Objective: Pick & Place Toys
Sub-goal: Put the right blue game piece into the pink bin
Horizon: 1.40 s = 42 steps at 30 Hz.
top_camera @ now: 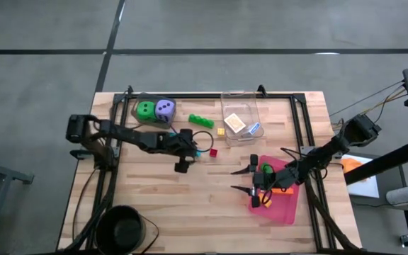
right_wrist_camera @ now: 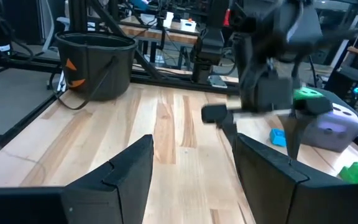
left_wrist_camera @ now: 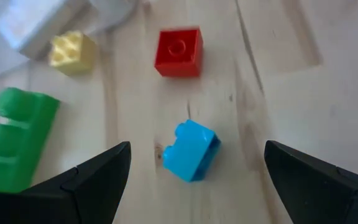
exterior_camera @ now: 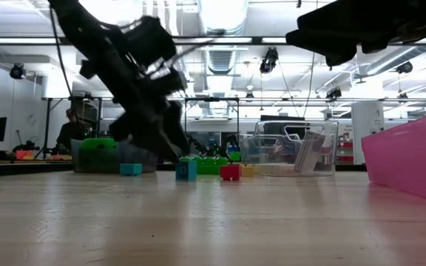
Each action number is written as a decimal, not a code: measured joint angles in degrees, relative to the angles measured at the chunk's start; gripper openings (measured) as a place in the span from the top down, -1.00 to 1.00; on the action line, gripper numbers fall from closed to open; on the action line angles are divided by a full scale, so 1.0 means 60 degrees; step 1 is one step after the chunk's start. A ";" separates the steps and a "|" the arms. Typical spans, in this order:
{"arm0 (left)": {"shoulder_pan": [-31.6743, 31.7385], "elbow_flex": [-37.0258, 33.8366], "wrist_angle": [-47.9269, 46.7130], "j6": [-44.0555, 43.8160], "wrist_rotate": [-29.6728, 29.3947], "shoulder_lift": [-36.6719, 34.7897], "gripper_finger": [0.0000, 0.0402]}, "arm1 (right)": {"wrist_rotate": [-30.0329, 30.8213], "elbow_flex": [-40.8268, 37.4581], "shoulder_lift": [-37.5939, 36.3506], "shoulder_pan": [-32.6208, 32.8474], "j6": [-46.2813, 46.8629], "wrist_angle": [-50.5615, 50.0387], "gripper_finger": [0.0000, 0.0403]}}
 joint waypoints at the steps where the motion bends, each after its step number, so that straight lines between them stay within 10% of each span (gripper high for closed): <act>1: 0.0000 0.0114 -0.0027 0.0086 -0.0014 0.0220 -0.84 | 0.0000 0.0000 0.0000 0.0000 0.0000 -0.0004 -0.07; 13: 0.0215 0.1346 -0.1274 0.0181 -0.0353 0.1224 -0.67 | 0.0000 0.0000 -0.0004 0.0004 0.0057 -0.0096 -0.07; 30: 0.0240 0.1273 -0.1454 0.0169 -0.0274 0.1221 0.68 | -0.0004 0.0000 -0.0004 0.0000 0.0189 -0.0153 -0.07; 42: 0.0154 0.1266 -0.1480 -0.0480 -0.0161 0.1188 0.69 | 0.0495 0.0000 0.0219 -0.0161 0.0729 -0.0251 -0.07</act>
